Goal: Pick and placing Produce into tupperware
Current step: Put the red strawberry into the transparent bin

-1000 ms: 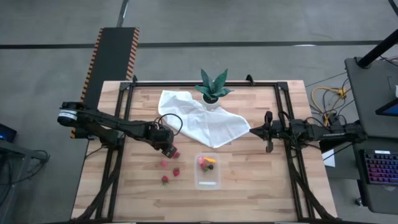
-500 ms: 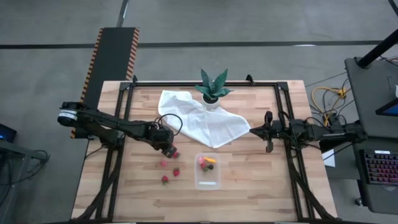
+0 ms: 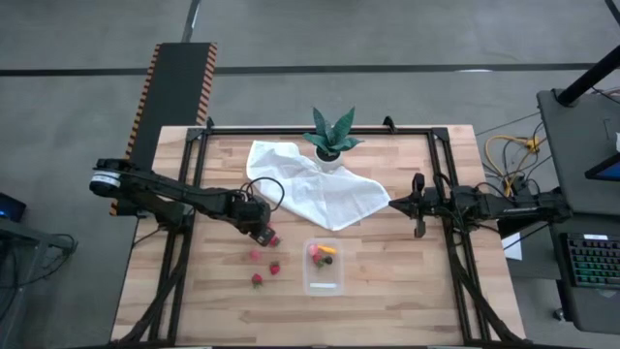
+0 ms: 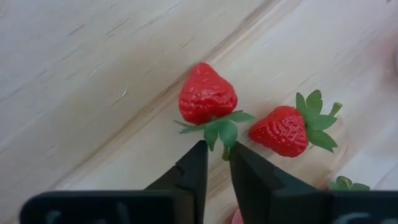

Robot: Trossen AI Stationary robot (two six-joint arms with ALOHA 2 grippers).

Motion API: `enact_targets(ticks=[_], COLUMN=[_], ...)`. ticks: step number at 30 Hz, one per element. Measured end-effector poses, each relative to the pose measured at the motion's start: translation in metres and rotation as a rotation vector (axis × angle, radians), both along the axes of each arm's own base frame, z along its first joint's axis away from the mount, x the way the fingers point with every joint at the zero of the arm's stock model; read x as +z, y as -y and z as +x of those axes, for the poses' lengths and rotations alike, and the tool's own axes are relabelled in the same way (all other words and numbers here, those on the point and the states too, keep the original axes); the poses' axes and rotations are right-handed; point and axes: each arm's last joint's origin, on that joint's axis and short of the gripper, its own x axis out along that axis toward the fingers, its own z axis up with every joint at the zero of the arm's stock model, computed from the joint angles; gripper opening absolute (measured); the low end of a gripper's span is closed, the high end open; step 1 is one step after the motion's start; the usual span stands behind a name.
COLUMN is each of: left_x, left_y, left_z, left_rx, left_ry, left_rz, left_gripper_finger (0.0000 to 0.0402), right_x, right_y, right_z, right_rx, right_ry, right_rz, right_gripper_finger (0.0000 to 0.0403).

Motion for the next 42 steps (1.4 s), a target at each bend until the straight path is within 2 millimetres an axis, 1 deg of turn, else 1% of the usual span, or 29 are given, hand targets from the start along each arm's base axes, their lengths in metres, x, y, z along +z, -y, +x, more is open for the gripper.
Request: enact_targets(ticks=[6, 9, 19, 26, 34, 42], left_x=[0.0, 0.0, 0.0, 0.006, 0.018, 0.038], left_y=[0.0, 0.0, 0.0, 0.001, 0.001, 0.001], left_z=[0.0, 0.0, 0.0, 0.003, 0.01, 0.02], left_rx=[-0.006, -0.027, -0.044, -0.07, -0.111, -0.187], left_ry=[0.0, 0.0, -0.002, 0.02, 0.055, 0.111], left_rz=[-0.001, 0.007, 0.012, 0.017, 0.036, 0.089], left_gripper_finger=[0.0014, 0.0003, 0.0001, 0.0, 0.0, 0.0], right_x=[0.0, 0.0, 0.0, 0.0, 0.0, 0.0], right_y=[0.0, 0.0, 0.0, 0.0, 0.0, 0.0], right_z=[0.0, 0.0, 0.0, 0.0, 0.0, 0.0], right_rx=[0.0, 0.0, 0.0, 0.0, 0.0, 0.0], right_ry=[0.0, 0.0, 0.0, 0.0, 0.0, 0.0], right_rz=[0.0, 0.0, -0.001, -0.003, 0.0, 0.0], right_gripper_finger=[0.0009, 0.0009, 0.0009, 0.0009, 0.0009, 0.0009])
